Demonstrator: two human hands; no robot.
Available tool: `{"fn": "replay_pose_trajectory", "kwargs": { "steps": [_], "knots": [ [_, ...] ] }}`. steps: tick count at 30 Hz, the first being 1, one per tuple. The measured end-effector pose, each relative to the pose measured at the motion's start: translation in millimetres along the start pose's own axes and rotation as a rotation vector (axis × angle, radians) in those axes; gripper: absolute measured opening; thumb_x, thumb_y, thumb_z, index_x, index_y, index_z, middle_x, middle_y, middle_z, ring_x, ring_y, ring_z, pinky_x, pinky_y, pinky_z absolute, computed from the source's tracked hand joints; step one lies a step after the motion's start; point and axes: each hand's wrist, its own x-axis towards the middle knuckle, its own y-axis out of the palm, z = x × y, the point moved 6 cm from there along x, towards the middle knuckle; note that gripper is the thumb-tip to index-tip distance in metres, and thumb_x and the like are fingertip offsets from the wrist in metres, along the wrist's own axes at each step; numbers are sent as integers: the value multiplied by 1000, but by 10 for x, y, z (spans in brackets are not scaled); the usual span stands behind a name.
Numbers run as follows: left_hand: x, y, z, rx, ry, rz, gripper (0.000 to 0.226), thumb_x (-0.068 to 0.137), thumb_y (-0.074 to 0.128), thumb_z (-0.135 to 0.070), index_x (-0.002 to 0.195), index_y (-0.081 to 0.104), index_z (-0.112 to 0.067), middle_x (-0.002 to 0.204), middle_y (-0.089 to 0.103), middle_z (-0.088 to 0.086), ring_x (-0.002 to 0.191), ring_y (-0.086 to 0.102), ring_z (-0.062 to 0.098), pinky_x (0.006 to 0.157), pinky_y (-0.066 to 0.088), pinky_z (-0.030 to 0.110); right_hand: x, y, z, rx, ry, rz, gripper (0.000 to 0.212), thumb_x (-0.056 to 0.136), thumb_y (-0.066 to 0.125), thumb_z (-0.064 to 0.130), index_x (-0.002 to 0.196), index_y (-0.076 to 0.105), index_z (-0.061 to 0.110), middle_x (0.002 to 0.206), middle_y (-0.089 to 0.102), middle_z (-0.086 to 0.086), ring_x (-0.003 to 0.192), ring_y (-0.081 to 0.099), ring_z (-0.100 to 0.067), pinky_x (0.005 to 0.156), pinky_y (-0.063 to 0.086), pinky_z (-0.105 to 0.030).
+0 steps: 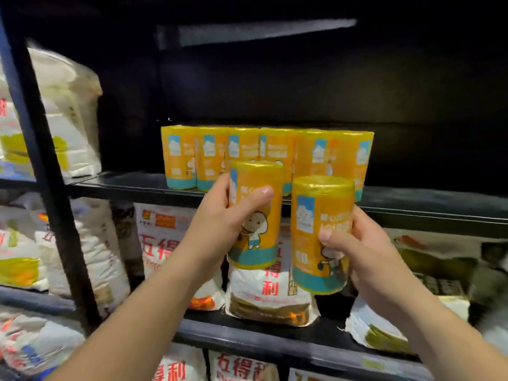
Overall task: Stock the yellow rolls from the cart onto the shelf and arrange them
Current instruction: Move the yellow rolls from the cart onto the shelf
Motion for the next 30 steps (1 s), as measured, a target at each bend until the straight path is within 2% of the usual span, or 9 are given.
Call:
{"fn": "replay_pose_trajectory", "kwargs": {
  "steps": [5,8,11,14,16,22,26,28,30],
  "knots": [
    [152,993,-88,-5,18,91,50,77,73,-34,121,58,-17,110,74,1,100,72,20,81,57,40,-256,-971,243,-110,-21,-71,68,57,76,45,117,60,20,106,74,-2,98,71,-20,78,57,-33],
    [262,1490,-159,6,22,111,48,73,76,-36,114,59,-19,106,74,1,99,72,20,85,57,45,-373,-1463,391,-141,-36,-118,66,54,76,45,114,61,20,104,74,-3,96,72,-20,80,55,-35],
    [395,1925,-259,45,31,137,59,63,80,-43,112,60,-18,105,73,2,99,71,20,87,57,45,-407,-1907,527,-180,-37,-159,60,61,80,39,115,62,22,106,74,-2,97,72,-19,83,56,-41],
    [525,2290,-338,75,4,164,45,74,80,-37,111,60,-23,101,74,-3,94,72,14,76,54,33,-386,-2296,615,-202,-14,-204,53,70,83,36,117,61,25,108,74,3,98,72,-16,84,56,-43],
    [631,2468,-386,99,-14,164,41,78,76,-33,114,60,-21,102,74,-2,94,72,15,74,53,32,-343,-2499,662,-225,-11,-243,52,69,77,40,117,61,28,108,74,7,97,72,-11,82,56,-40],
    [1030,2765,-529,164,-72,168,52,70,83,-33,115,62,-17,105,74,2,102,69,22,92,53,42,-103,-2877,748,-272,-44,-326,52,68,81,34,116,61,27,103,74,9,91,72,-4,72,54,-25],
    [1362,2844,-614,186,-99,200,45,71,82,-29,110,63,-18,102,76,3,101,70,24,100,49,48,172,-3055,740,-293,-32,-355,51,72,83,28,117,60,25,103,74,7,90,72,-6,72,55,-27],
    [1543,2855,-629,211,-120,194,47,68,85,-28,107,60,-20,106,74,5,101,70,25,96,51,46,334,-3117,723,-303,-23,-368,51,72,84,29,117,60,25,103,74,8,89,73,-6,73,56,-29],
    [1726,2850,-626,242,-136,187,45,66,85,-26,102,58,-22,109,71,6,99,70,25,79,55,39,496,-3166,718,-313,-15,-385,51,72,84,31,116,60,26,102,74,8,88,73,-5,72,57,-30]
  ]
}}
